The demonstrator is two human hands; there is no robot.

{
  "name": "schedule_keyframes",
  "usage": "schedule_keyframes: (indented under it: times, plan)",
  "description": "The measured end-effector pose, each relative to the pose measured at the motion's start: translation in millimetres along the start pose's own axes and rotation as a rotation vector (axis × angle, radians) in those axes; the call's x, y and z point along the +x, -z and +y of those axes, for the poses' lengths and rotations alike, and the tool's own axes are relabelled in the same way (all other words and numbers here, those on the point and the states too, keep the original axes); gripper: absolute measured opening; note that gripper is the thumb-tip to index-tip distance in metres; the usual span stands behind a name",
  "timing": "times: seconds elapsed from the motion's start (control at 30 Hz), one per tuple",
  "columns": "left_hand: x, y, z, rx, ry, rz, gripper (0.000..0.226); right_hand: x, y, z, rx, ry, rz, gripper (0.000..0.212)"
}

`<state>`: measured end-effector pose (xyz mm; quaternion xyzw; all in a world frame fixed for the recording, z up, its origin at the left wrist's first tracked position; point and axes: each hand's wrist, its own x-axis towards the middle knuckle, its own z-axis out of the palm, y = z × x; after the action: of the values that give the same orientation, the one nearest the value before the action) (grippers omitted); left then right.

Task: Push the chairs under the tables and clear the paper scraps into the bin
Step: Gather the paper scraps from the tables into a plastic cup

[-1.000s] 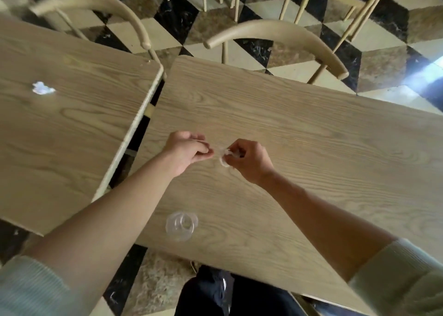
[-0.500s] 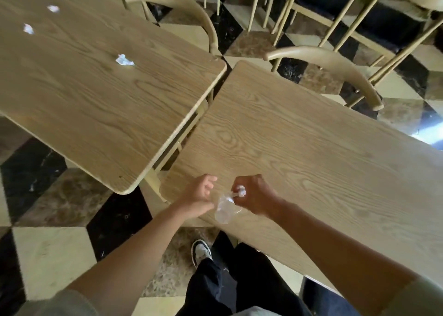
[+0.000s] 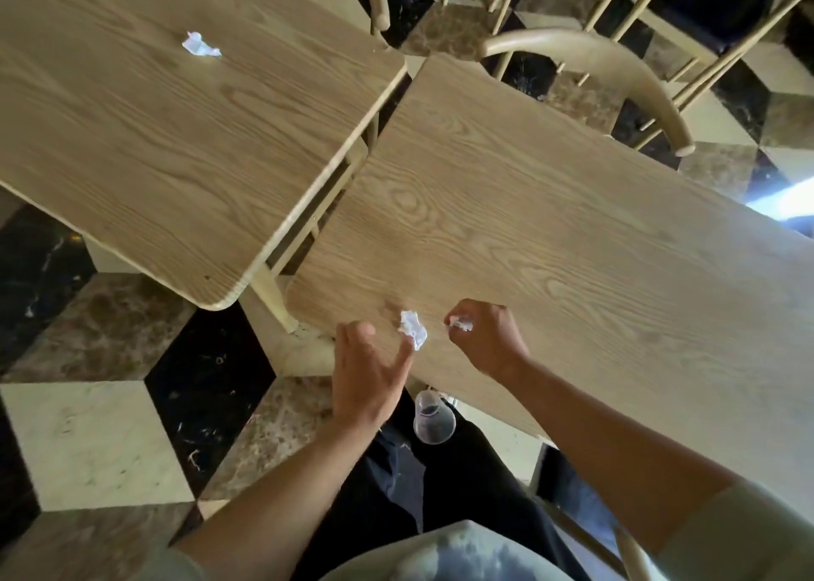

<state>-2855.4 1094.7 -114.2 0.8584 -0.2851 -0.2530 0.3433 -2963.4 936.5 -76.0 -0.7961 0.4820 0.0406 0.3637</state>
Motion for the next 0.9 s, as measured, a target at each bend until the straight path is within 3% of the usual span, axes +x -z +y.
schedule_keyframes:
  times: [0.1,0.17,0.47,0.63,0.77,0.9]
  plan:
    - [-44.2,-37.4,0.3,-0.418,0.594,-0.208,0.093,-12.5,-12.9,21.0,0.105,-0.12,0.034,0.009]
    - [-46.4,-62.6,-0.2,-0.766,0.965,-0.245,0.083,-14.7,-23.0,32.1,0.125,-0.128,0.021,0.008]
    - [-21.8,-75.4,-5.6,-0.862,0.816,-0.22,0.016,-19.1,-43.8,48.5,0.164,0.144,0.046,0.022]
    - [-45.3,-74.3,-22.5,-0.681,0.754,-0.232,0.046,3.5,-58.4,36.1,0.105,0.426,0.061,0.044]
    - [-76.4,-79.4,-64.0,-0.609,0.815,-0.162,0.04,11.5,-79.0,29.1,-0.033,0.554,0.02,0.025]
    - [-95.9,-84.3,-105.8,-0.569,0.889,-0.135,0.032,7.2,-84.5,26.0,0.003,0.562,0.135,0.018]
